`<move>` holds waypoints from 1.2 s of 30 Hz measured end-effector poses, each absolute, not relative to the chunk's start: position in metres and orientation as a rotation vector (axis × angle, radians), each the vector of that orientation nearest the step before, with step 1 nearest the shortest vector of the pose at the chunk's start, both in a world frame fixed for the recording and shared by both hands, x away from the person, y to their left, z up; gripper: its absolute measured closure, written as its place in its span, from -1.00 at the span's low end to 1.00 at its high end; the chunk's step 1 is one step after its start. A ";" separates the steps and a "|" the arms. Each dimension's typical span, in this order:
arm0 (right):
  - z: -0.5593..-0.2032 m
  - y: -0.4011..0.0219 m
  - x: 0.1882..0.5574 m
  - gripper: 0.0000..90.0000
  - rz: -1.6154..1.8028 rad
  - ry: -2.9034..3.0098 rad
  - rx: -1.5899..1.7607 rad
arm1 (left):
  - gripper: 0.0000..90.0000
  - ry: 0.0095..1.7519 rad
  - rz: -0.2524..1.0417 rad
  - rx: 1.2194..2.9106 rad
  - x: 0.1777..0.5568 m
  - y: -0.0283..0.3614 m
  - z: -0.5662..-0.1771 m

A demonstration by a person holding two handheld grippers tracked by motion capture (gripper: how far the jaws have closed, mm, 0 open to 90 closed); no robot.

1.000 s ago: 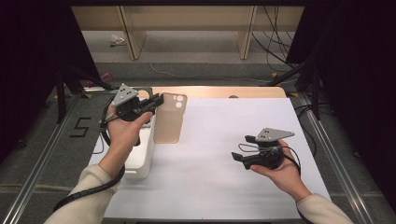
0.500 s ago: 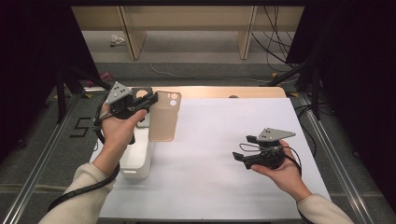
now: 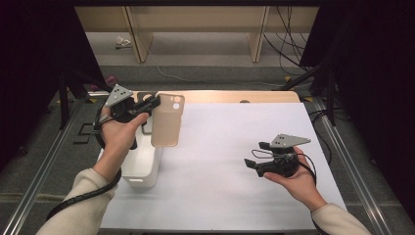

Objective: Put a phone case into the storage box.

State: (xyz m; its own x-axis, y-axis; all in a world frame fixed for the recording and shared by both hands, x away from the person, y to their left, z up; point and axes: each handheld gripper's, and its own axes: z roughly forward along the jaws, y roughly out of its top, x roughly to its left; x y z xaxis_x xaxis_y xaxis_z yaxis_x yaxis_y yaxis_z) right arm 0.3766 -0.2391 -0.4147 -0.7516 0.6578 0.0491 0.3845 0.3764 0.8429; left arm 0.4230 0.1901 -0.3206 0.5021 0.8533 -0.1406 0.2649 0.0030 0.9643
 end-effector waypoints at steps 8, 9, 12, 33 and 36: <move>-0.415 -0.240 0.377 -0.63 1.319 2.344 0.928 | 0.83 1.016 0.625 1.535 0.427 0.197 -0.319; -0.415 -0.240 0.377 -0.63 1.322 2.343 0.930 | 0.83 1.018 0.628 1.537 0.428 0.198 -0.319; -0.415 -0.240 0.377 -0.63 1.321 2.343 0.931 | 0.83 1.025 0.630 1.534 0.429 0.200 -0.320; -0.415 -0.241 0.378 -0.63 1.327 2.339 0.937 | 0.83 1.026 0.658 1.550 0.438 0.213 -0.316; -0.415 -0.241 0.378 -0.62 1.326 2.339 0.937 | 0.83 1.029 0.664 1.550 0.440 0.216 -0.316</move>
